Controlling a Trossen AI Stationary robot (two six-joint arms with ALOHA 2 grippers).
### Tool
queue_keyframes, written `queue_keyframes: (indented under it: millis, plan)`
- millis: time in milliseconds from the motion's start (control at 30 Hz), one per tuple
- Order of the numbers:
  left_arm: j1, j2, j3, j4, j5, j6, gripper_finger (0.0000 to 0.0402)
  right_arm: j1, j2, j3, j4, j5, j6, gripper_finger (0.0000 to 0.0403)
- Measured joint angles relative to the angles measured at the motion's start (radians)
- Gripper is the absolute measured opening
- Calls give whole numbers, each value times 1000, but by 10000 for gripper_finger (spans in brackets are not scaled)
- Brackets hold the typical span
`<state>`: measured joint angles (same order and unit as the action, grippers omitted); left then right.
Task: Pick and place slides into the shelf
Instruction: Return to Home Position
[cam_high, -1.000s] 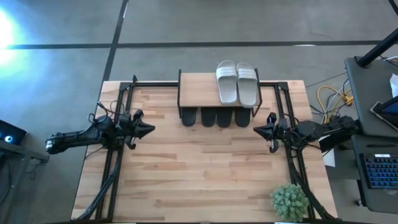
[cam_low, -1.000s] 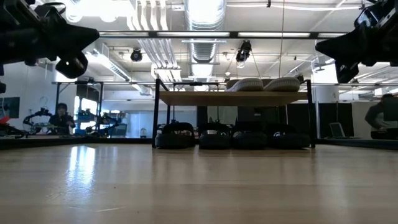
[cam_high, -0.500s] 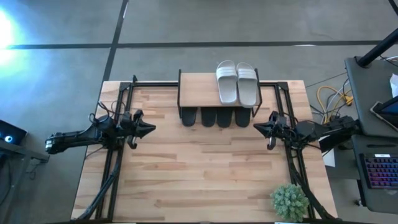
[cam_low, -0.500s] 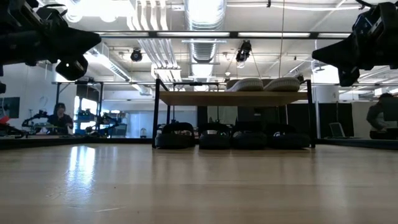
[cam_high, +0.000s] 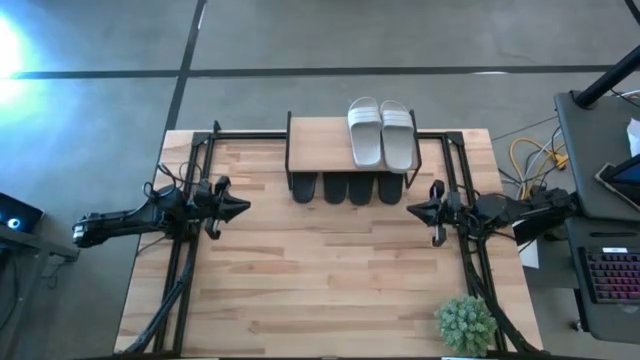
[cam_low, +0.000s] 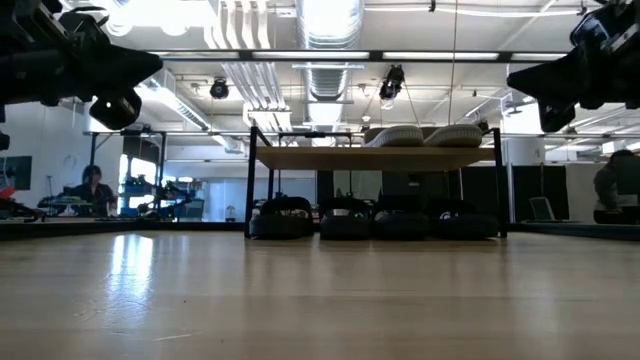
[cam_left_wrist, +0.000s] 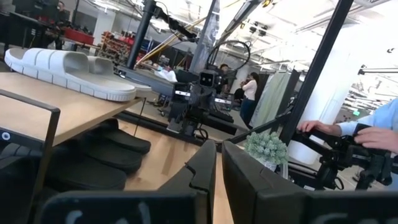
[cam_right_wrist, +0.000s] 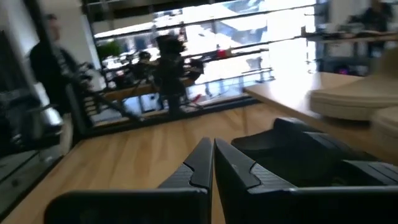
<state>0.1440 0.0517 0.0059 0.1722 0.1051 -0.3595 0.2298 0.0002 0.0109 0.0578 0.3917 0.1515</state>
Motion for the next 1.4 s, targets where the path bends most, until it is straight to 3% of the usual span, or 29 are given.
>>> queue_keyframes:
  millis: [133, 300, 467, 1133, 1300, 1400]
  plan:
    - [0, -1, 0, 0, 0, 0, 13, -58, 0, 0, -11, -101, 1, 9]
    - [0, 6, -1, 1, 0, 0, 13, -123, 0, 0, -10, -129, -8, 9]
    - [0, 6, -1, 1, 0, 0, 13, -186, 0, 0, -13, -255, -64, 9]
    - [-1, 5, -1, 2, 0, 0, 13, -187, 14, -1, -31, -269, -66, 9]
    - [-1, 6, -1, 1, 0, 0, 13, -186, 15, -1, -31, -372, 44, 9]
    - [-1, 6, -1, 1, 0, 0, 13, -186, 16, -2, -32, -370, 57, 9]
